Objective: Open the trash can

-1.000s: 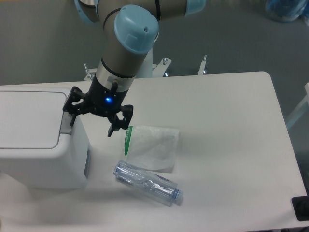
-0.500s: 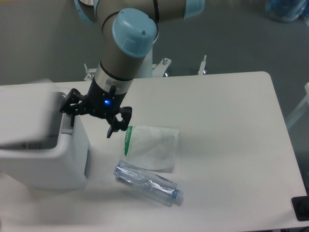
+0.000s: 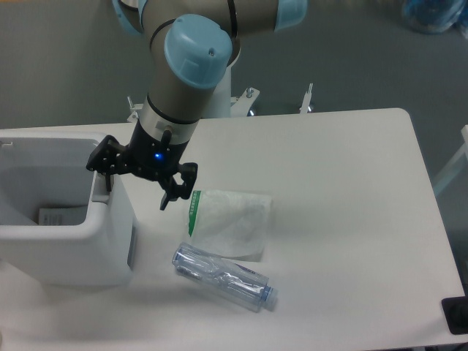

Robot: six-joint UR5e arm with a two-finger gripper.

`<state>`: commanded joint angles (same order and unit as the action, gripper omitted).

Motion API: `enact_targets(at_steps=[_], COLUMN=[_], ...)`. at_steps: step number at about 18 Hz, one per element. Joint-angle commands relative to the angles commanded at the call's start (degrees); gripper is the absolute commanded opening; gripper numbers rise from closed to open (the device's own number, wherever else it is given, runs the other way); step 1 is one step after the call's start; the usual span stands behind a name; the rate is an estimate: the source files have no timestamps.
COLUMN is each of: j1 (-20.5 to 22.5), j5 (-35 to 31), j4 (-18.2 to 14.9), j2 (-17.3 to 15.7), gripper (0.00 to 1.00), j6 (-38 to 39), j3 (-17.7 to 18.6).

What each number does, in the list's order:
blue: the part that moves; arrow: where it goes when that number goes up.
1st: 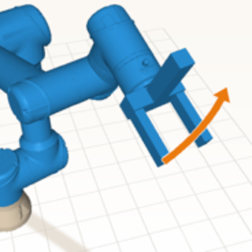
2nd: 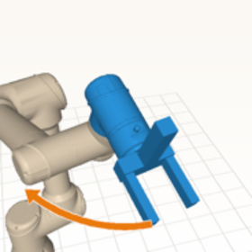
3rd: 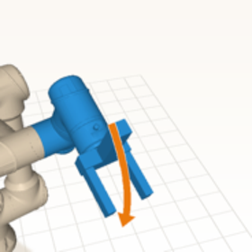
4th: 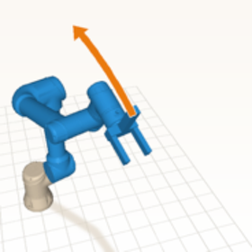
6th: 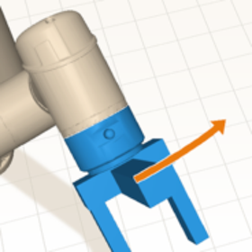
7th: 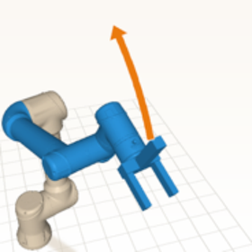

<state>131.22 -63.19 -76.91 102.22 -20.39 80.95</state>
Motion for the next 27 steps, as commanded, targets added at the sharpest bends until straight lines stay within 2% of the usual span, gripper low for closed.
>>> enact_targets(at_steps=[3, 6, 9, 11, 17, 22, 25, 27], j1=[0.96, 3.33, 5.44, 7.72, 11.77, 16.86, 21.35, 22.15], j5=[-0.70, -6.83, -12.90, -14.32, -18.80, -19.86, -19.78, -20.21], j4=[2.89, 5.88, 7.73, 8.44, 14.50, 14.50, 14.59, 14.42], j2=[-0.17, -0.35, 0.09, 1.40, 6.76, 8.17, 9.05, 10.02], gripper=[1.00, 1.00, 1.00, 1.00, 1.00, 1.00, 1.00, 1.00], j6=[-0.35, -0.62, -5.34, -9.83, -14.67, -28.10, -33.03, -35.24], j3=[-0.45, -0.36, -0.01, -0.01, -0.36, 1.66, 1.49, 1.49])
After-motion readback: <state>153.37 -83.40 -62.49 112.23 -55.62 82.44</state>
